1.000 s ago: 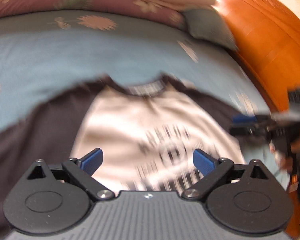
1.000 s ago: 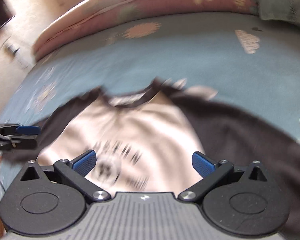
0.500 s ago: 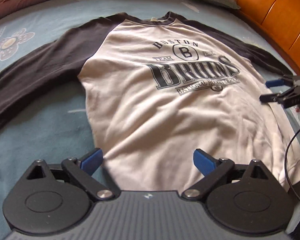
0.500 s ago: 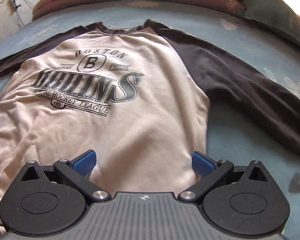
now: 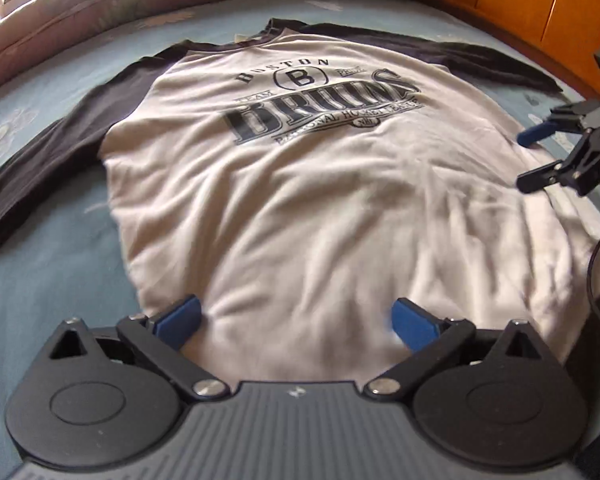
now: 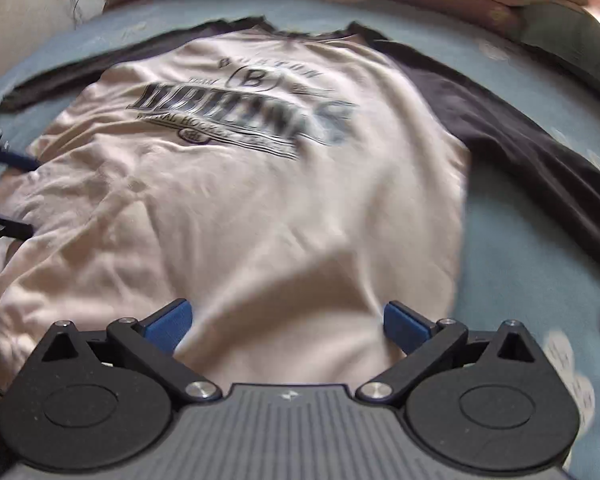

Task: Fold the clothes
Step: 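Hold both tools open over the shirt, smoothing it flat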

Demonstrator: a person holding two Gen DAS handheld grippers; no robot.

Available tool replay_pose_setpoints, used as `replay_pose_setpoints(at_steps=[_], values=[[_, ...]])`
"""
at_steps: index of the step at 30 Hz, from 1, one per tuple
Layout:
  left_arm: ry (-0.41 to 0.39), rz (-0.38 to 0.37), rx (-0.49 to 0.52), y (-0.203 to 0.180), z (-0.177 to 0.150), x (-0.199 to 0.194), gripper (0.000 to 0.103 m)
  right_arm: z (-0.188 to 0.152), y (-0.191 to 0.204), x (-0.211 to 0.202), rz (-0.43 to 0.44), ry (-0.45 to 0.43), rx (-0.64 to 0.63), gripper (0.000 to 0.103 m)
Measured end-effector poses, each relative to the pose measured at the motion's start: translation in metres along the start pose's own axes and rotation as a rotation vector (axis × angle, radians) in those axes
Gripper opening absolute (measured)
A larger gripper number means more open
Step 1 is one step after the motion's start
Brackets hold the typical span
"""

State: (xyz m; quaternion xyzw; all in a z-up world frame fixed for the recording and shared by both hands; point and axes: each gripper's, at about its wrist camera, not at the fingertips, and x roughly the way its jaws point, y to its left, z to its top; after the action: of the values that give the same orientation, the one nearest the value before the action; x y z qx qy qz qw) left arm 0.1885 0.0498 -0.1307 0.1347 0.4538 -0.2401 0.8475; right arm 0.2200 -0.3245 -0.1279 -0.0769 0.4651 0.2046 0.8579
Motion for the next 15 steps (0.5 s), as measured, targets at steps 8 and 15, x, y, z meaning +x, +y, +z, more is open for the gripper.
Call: replay_pose_setpoints(at_steps=[8,15], values=[[-0.036,-0.033,0.07,-0.046,0.011,-0.025,0.101,-0.011,0.029,-0.017,-0.014,0.011,-0.064,0.103],[0.103,-0.044,0.081,-0.08,-0.032,-0.02,0.102,-0.021,0.055,-0.032,-0.026,0.02,-0.12,0.103]])
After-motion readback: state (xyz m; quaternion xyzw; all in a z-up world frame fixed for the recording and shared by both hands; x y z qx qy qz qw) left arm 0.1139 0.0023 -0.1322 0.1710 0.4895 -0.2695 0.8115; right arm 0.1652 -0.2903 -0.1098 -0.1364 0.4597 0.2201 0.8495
